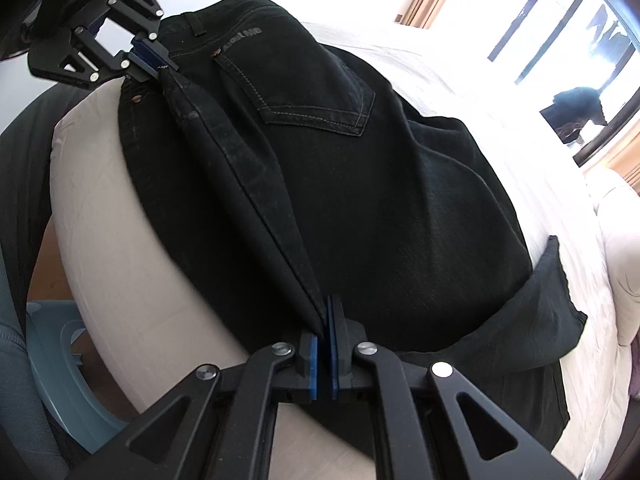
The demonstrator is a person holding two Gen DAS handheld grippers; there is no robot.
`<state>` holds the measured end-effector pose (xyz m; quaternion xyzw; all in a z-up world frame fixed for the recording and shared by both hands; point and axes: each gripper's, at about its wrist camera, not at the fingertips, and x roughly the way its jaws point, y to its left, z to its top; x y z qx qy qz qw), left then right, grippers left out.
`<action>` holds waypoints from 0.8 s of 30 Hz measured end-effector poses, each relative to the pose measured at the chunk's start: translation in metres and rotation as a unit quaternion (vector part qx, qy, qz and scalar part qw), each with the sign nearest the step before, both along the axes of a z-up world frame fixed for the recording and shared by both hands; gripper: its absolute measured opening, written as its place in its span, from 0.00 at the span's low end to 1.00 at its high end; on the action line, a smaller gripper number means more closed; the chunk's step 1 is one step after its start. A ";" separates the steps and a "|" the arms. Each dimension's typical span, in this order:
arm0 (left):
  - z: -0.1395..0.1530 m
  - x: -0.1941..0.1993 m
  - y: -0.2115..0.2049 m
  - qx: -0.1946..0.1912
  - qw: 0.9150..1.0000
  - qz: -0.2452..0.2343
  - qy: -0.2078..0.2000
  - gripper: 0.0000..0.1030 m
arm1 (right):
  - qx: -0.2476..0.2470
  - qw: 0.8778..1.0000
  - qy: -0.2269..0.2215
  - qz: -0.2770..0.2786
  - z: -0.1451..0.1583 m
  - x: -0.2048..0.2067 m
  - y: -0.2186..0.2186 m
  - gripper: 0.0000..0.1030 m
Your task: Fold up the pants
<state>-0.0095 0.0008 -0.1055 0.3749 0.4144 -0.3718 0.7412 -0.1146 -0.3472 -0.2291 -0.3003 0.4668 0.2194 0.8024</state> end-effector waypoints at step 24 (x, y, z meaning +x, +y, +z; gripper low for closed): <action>-0.009 -0.032 0.018 0.003 1.000 -0.026 -0.003 0.09 | -0.030 0.999 -0.022 -0.032 -0.027 0.029 -0.006 0.05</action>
